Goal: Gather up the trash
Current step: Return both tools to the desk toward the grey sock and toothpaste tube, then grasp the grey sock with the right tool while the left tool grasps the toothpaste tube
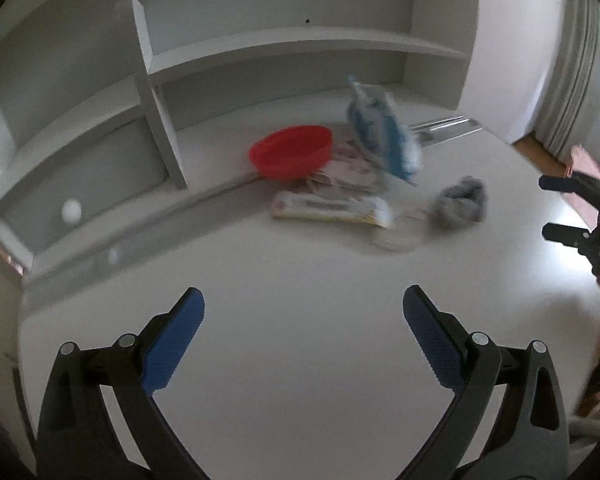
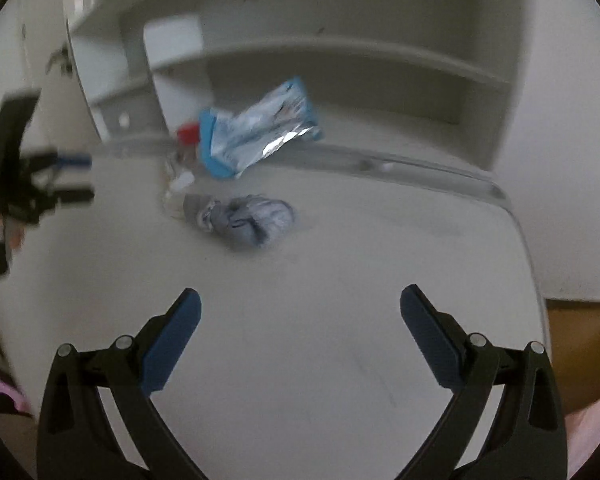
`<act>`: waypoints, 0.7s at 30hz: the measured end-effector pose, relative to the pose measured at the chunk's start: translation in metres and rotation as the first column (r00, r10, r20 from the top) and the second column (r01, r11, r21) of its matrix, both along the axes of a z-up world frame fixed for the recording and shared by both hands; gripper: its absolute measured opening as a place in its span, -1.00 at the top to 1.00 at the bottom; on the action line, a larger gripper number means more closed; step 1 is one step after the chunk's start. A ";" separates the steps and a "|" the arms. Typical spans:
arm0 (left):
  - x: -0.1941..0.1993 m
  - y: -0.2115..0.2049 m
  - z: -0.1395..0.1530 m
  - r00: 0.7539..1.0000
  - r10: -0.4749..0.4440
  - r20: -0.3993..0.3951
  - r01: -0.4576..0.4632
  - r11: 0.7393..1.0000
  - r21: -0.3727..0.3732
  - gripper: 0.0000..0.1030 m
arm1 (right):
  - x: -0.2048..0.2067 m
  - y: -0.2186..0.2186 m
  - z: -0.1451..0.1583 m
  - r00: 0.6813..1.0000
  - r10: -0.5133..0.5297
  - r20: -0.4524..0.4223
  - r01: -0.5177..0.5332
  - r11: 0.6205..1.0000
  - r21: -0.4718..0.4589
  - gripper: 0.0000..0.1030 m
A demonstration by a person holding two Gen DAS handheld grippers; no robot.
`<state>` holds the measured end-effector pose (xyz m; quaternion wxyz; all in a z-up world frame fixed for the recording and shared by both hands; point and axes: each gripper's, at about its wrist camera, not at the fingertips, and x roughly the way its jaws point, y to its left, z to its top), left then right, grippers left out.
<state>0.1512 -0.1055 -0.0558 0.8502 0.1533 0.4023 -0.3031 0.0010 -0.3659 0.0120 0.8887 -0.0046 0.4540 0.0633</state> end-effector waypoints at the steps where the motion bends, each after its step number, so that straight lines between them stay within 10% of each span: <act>1: 0.013 0.001 -0.003 1.000 -0.004 -0.012 0.004 1.000 0.011 -0.88 | 0.014 0.007 -0.004 0.999 0.022 -0.024 -0.022 1.000 0.005 -0.88; 12: 0.079 -0.039 -0.037 0.994 -0.087 -0.069 0.088 0.996 0.010 -0.88 | 0.085 0.062 -0.018 0.958 0.263 -0.114 -0.271 0.960 -0.064 -0.80; 17: 0.082 -0.059 -0.045 0.979 -0.201 -0.045 0.203 0.978 0.043 -0.88 | 0.095 0.054 -0.027 0.947 0.290 -0.141 -0.289 0.957 0.028 0.05; 21: 0.075 -0.074 -0.044 0.964 -0.260 -0.062 0.260 0.966 0.004 -0.87 | 0.084 0.032 -0.024 0.964 0.226 -0.138 -0.220 0.974 0.058 0.33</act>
